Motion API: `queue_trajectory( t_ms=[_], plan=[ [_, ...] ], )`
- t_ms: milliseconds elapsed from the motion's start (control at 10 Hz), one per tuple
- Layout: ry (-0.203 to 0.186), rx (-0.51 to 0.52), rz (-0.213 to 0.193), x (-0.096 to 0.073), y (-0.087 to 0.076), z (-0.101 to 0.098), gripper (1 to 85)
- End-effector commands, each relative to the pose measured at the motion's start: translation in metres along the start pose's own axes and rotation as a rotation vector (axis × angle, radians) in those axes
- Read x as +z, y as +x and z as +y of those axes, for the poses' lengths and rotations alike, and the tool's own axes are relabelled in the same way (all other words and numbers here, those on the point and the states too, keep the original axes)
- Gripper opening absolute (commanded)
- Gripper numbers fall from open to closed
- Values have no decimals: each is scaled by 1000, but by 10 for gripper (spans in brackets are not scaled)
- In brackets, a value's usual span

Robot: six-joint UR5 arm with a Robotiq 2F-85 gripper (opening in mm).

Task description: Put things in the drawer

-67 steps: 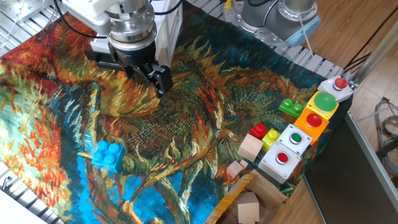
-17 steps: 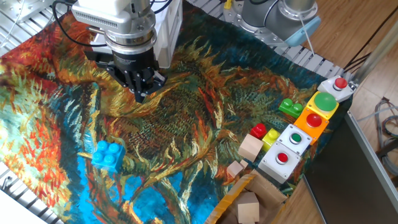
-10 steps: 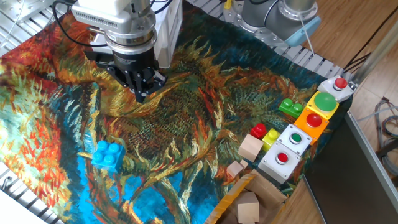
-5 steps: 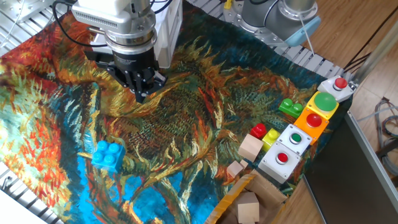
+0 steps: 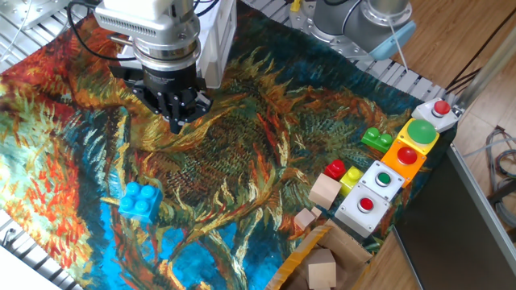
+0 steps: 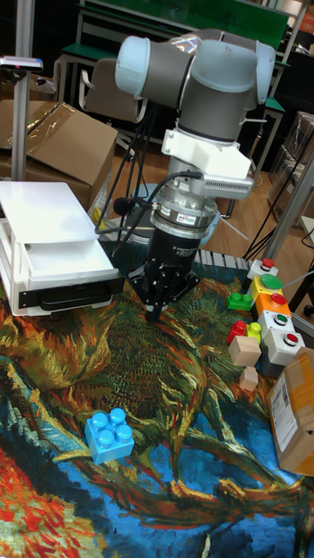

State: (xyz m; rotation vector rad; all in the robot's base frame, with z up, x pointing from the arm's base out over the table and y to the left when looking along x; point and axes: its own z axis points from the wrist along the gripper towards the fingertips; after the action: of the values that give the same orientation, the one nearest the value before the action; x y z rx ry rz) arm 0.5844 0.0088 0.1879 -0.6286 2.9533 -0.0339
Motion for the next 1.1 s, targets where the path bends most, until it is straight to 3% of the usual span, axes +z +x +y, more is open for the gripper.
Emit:
queue_trajectory(
  t_ms=[0, 300, 500, 700, 1000],
  plan=[
    [-20, -29, 22, 5, -13, 4, 337],
    [-35, -43, -53, 2, -31, 10, 347],
    [-54, -12, -95, 1, -42, 15, 430],
    [-16, -27, -86, 5, -45, 3, 527],
    [-10, -64, -51, 33, -70, -21, 590]
  ],
)
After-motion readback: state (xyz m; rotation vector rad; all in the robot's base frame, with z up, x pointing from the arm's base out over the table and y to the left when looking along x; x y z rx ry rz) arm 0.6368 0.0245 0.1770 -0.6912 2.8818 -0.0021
